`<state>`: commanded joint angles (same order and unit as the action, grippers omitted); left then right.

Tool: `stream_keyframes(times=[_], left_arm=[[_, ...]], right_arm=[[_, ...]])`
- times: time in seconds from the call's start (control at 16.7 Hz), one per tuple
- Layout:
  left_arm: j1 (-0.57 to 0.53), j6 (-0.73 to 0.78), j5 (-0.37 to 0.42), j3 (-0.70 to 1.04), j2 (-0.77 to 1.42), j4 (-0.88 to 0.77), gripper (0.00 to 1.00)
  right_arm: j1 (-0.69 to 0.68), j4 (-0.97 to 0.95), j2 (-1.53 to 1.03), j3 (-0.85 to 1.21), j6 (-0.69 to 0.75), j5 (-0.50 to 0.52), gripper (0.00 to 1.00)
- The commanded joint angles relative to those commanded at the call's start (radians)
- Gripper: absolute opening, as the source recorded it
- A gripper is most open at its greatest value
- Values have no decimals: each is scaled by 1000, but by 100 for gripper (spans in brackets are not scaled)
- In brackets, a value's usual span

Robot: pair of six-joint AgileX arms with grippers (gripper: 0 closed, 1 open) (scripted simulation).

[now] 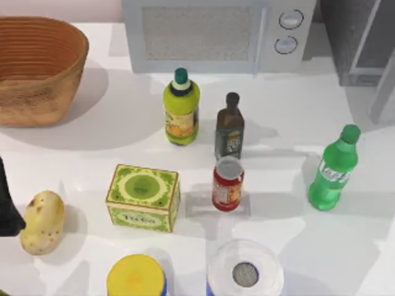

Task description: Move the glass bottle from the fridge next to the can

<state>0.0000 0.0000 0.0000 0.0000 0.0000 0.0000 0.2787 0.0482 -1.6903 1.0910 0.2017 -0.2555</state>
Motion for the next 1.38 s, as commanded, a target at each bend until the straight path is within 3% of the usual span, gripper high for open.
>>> stream_keyframes(times=[0.18, 0.36, 0.78, 1.38], left_arm=[[0, 0, 0, 0, 0, 0, 100], [0, 0, 0, 0, 0, 0, 100], [0, 0, 0, 0, 0, 0, 100], [0, 0, 0, 0, 0, 0, 100]], right_arm=[[-171, -68, 44, -63, -119, 137, 100], [-248, -106, 70, -97, -183, 210, 100], [-236, -98, 33, -63, -182, 220, 100], [-238, -13, -291, 344, -185, 227, 100]])
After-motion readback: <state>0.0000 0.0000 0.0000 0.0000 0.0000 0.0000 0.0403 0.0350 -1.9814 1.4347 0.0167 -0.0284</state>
